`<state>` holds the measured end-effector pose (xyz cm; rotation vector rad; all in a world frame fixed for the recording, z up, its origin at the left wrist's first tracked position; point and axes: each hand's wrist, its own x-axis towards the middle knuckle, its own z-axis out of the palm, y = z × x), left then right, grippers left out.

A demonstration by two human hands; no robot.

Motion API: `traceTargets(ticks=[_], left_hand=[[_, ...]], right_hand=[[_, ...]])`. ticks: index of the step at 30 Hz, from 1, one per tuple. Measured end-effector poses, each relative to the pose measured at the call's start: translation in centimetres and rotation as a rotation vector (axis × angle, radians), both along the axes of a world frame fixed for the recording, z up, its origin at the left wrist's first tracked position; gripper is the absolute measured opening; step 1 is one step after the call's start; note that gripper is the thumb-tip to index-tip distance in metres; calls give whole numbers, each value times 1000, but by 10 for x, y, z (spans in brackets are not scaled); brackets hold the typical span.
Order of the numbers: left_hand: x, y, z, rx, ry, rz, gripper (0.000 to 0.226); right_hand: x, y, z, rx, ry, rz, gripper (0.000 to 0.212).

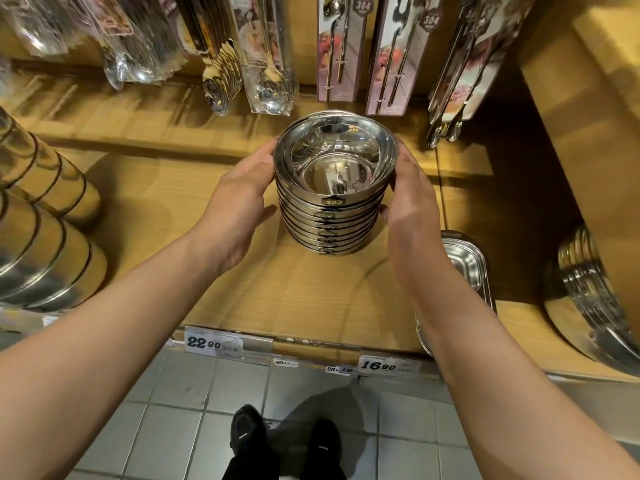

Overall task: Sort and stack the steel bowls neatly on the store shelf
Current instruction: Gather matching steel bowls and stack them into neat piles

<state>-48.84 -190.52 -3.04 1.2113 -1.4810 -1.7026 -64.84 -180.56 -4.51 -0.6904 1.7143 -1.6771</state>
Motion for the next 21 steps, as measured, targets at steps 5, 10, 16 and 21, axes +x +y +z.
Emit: traceTargets(ticks=[5, 10, 16, 21], left_hand=[[-1, 5, 3, -36, 2, 32, 37], [-3, 6, 8, -45, 12, 48, 38], [-3, 2, 8, -38, 8, 60, 38], [-5, -1, 13, -37, 8, 62, 38]], right_hand=[[2, 5, 4, -8, 28, -17, 48], [2, 7, 3, -11, 79, 5, 48], [3, -1, 11, -10, 32, -26, 46], [11, 7, 12, 31, 29, -23, 47]])
